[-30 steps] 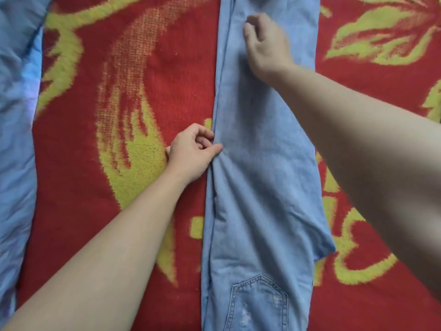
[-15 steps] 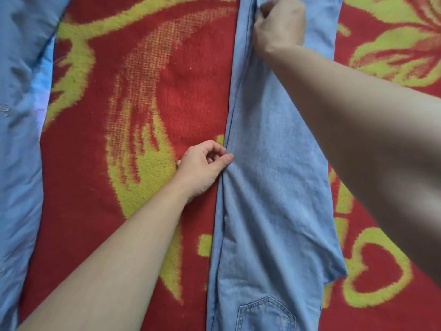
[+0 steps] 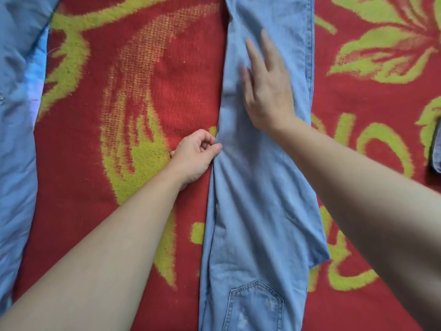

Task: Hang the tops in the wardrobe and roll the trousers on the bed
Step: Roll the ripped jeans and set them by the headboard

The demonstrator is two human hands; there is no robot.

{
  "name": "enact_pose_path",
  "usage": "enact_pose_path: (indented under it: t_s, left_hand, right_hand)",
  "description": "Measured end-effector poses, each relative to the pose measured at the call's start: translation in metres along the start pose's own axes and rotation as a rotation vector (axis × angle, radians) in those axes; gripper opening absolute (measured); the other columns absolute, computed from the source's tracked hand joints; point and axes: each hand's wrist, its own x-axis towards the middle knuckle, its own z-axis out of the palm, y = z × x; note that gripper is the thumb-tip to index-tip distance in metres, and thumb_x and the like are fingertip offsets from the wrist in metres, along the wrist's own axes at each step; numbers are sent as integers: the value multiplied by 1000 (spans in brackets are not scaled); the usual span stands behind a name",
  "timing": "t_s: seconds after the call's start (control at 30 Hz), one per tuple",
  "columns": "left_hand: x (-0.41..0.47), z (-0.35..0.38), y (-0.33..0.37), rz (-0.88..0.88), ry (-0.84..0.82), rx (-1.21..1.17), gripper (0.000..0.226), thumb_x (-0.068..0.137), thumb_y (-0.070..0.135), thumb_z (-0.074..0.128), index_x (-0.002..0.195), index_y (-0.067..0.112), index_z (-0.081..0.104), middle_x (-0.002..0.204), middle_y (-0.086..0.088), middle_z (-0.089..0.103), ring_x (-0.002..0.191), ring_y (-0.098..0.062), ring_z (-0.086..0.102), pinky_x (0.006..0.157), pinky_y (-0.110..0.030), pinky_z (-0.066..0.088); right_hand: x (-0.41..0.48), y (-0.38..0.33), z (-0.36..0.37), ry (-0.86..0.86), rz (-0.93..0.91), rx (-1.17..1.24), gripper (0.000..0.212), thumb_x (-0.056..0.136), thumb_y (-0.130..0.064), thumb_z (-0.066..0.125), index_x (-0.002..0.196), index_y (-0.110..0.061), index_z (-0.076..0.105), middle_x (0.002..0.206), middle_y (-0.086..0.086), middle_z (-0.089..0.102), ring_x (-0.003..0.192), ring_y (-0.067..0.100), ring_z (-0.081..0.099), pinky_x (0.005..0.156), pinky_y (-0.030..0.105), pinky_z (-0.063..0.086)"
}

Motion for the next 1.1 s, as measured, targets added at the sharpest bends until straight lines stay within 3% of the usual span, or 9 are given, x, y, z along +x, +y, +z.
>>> enact_pose_path:
  t_s: [0.1, 0.2, 0.37, 0.5, 0.6, 0.67, 0.77, 0.93, 1.1]
  left_hand:
    - [-1, 2, 0, 28, 5, -38, 8, 92, 14, 66, 87, 16, 60, 66, 9, 44, 56, -1, 35, 65, -21, 35]
    - [-1, 7, -5, 59, 33, -9, 15, 92, 15, 66, 82, 21, 57, 65, 9, 43, 54, 0, 35, 62, -20, 34]
    - [-12, 11, -8, 83, 175, 67, 7, 94, 20, 62, 99, 14, 62, 74, 9, 53, 69, -9, 49, 85, -34, 46]
    - [-63, 48, -20, 174, 525, 344, 40, 97, 32, 52, 128, 7, 54, 111, -8, 62, 111, -34, 54, 104, -43, 36]
    - [-135, 90, -53, 274, 481, 722, 67, 99, 51, 41, 153, 15, 27, 155, -23, 26, 143, -38, 26, 114, -48, 21]
    - [-171, 99, -91, 254, 304, 1014, 67, 101, 51, 34, 157, 25, 10, 162, -23, 4, 150, -36, 6, 117, -57, 13]
    - [-189, 95, -130, 153, 244, 1070, 65, 103, 48, 26, 156, 27, -5, 162, -21, -8, 150, -34, -6, 118, -60, 3]
    - [-199, 95, -121, 124, 305, 917, 71, 101, 51, 31, 157, 17, 6, 162, -19, 6, 150, -33, 6, 119, -52, 7]
    - [-279, 108, -132, -220, 431, 687, 65, 97, 59, 36, 137, 9, 43, 136, -17, 44, 125, -36, 39, 103, -52, 30]
  right_hand:
    - [-65, 8, -6, 35, 21, -101, 53, 106, -34, 38, 152, -9, 36, 160, 23, 22, 150, 36, 22, 120, 46, 21]
    - [-137, 17, -7, 27, 59, -183, 60, 104, -40, 40, 154, -9, 32, 160, 26, 19, 150, 37, 17, 120, 50, 20]
    - [-239, 34, -9, -196, 141, -306, 65, 102, -49, 38, 157, -16, 25, 164, 20, 8, 152, 35, 6, 122, 53, 10]
    - [-281, 38, -14, -141, 225, -304, 65, 101, -49, 34, 157, -16, 26, 164, 19, 10, 152, 36, 7, 122, 54, 9]
    - [-310, 33, -11, -70, 120, -276, 65, 103, -50, 35, 157, -16, 25, 164, 20, 10, 152, 36, 7, 121, 55, 12]
    - [-334, 42, -6, -141, 67, -308, 67, 101, -55, 37, 157, -21, 24, 165, 17, 8, 153, 35, 6, 121, 56, 14]
    - [-354, 57, 1, -270, 126, -364, 71, 99, -63, 33, 158, -29, 17, 167, 9, 2, 153, 34, 2, 120, 59, 10]
    - [-356, 48, -7, -262, 191, -227, 75, 98, -62, 34, 158, -21, 16, 166, 14, 2, 153, 34, 2, 122, 55, 6]
    - [-418, 32, -36, -228, 605, 126, 90, 91, -65, 47, 158, -14, 13, 162, 18, 12, 148, 34, 15, 119, 49, 16]
